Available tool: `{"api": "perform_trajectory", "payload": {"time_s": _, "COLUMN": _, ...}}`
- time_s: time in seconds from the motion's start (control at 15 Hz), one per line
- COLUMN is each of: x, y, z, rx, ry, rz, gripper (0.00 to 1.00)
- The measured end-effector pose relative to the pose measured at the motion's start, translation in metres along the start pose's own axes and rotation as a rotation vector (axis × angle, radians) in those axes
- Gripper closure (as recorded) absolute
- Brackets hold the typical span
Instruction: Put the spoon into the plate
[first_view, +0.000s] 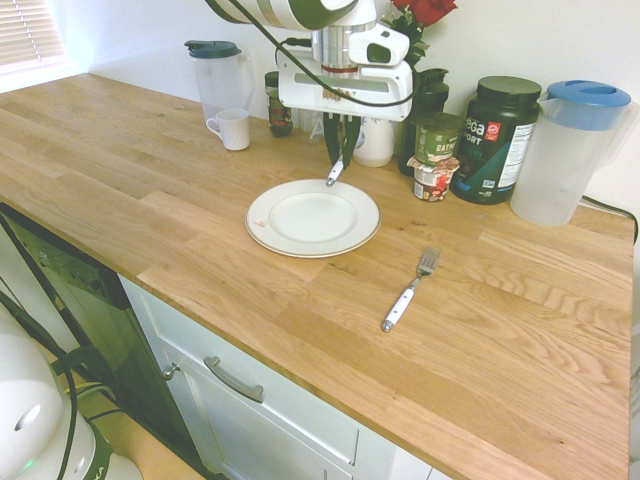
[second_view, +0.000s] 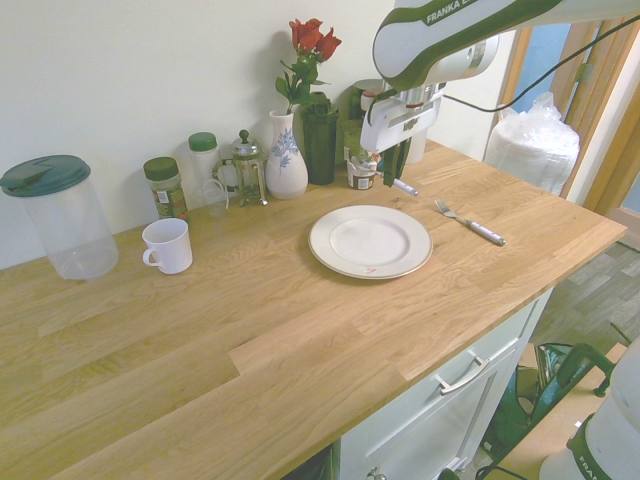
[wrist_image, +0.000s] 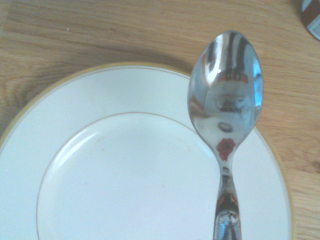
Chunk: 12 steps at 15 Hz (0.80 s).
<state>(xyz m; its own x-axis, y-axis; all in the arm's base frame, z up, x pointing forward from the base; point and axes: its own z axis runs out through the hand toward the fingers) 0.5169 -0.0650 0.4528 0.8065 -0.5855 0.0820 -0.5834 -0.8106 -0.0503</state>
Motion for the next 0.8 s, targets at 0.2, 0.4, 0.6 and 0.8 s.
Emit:
{"api": "perform_trajectory", "payload": {"time_s": 0.2, "x": -0.015, "y": -0.014, "z": 0.019, "rx": -0.004, "ry": -0.021, "rz": -0.019, "gripper": 1.00}}
{"api": "perform_trajectory", "payload": {"time_s": 0.4, "x": -0.035, "y": -0.026, "z": 0.040, "rx": -0.015, "ry": -0.039, "rz": -0.024, "gripper": 1.00}}
{"api": "perform_trajectory", "payload": {"time_s": 0.6, "x": -0.051, "y": -0.029, "z": 0.063, "rx": -0.027, "ry": -0.058, "rz": -0.033, "gripper": 1.00}}
{"api": "perform_trajectory", "payload": {"time_s": 0.8, "x": -0.060, "y": -0.032, "z": 0.079, "rx": -0.033, "ry": -0.067, "rz": -0.041, "gripper": 1.00}}
